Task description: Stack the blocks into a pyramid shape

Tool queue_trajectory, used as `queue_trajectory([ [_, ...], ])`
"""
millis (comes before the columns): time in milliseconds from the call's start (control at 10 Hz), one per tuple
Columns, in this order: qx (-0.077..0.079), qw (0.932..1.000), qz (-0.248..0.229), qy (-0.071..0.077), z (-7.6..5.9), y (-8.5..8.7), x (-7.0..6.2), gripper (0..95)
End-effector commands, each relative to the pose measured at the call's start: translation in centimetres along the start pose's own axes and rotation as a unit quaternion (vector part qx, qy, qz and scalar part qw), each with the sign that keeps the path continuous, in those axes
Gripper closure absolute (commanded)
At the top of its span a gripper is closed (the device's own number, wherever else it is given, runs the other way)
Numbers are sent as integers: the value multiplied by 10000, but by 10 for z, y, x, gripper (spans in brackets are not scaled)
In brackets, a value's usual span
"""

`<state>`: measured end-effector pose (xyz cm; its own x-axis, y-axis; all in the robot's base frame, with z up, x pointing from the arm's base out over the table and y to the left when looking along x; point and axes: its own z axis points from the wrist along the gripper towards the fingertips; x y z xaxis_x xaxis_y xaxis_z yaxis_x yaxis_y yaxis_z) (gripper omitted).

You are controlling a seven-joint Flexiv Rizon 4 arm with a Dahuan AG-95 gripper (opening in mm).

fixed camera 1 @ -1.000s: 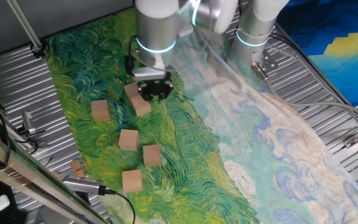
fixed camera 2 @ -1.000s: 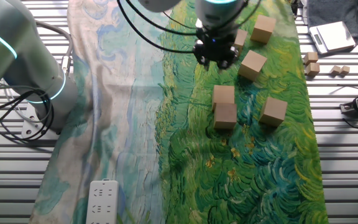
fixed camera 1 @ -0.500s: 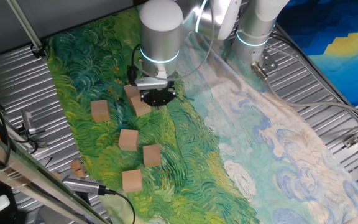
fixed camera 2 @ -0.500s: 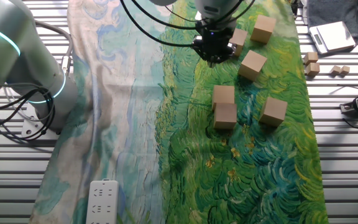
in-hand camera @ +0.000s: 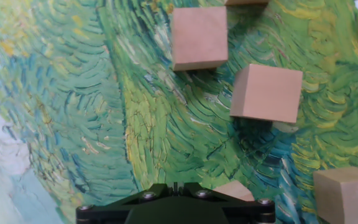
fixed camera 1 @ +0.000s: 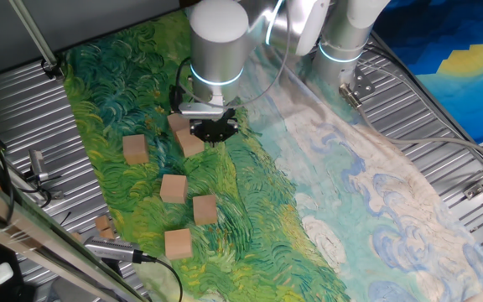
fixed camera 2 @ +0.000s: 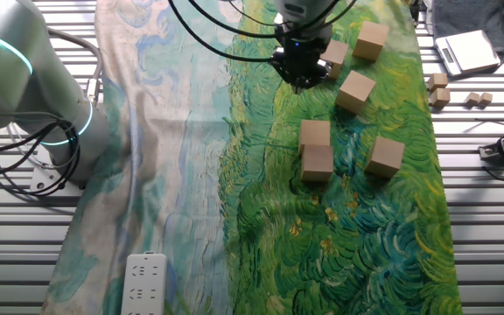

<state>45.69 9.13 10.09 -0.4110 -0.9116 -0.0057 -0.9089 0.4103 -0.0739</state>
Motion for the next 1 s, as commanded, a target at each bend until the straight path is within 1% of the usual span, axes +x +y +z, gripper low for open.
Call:
queue_trajectory([
  [100,-88,9999,-120,34,-2,2,2,950],
  [300,-150,9996,-235,83,-2,2,2,950],
  [500,-167,9995,-249,73,-2,2,2,950],
  [600,-168,9995,-261,97,-2,2,2,950],
  [700,-169,9997,-155,100,-2,2,2,950],
  [800,-260,9996,-14,74,-2,2,2,950],
  [900,-291,9995,17,92,-2,2,2,950],
  [1000,-281,9995,31,154,-6,8,-10,950],
])
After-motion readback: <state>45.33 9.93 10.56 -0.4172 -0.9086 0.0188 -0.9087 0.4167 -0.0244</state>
